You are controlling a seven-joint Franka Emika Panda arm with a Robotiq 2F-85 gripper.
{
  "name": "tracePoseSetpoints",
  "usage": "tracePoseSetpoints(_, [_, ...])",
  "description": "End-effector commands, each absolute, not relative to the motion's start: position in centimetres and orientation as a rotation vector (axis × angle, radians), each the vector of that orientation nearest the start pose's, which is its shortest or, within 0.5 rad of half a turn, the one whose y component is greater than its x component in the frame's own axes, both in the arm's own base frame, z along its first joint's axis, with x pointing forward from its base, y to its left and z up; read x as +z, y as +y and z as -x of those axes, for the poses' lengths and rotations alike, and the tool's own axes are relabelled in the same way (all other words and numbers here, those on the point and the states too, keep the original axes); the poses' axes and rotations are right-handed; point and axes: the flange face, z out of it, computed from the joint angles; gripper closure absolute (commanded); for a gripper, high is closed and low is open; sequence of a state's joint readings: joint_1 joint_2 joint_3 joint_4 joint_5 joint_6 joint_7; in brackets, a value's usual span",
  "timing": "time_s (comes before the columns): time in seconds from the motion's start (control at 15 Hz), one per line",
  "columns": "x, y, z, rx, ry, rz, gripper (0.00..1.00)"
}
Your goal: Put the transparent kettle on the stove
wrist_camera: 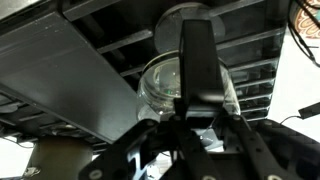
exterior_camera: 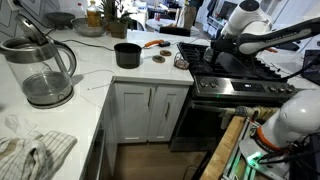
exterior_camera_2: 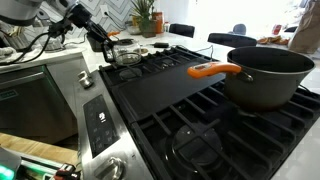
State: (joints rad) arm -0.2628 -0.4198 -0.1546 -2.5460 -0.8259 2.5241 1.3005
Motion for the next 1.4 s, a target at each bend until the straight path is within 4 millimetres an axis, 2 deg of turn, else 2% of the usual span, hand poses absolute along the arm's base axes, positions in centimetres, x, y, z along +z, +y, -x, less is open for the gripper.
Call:
tracePoseSetpoints(0.0, [45.1, -17.1, -39.3, -1.015, 1.787, 2.732, 0.93])
tracePoseSetpoints(0.4, [44.2, -17.0, -39.8, -1.046, 1.796, 2.690, 0.93])
tracePoseSetpoints(1.27, [42.3, -16.9, -40.9, -0.986, 1.783, 2.773, 0.93])
tracePoseSetpoints(1.33, [42.3, -16.9, -40.9, -0.977, 1.778, 2.784, 0.89])
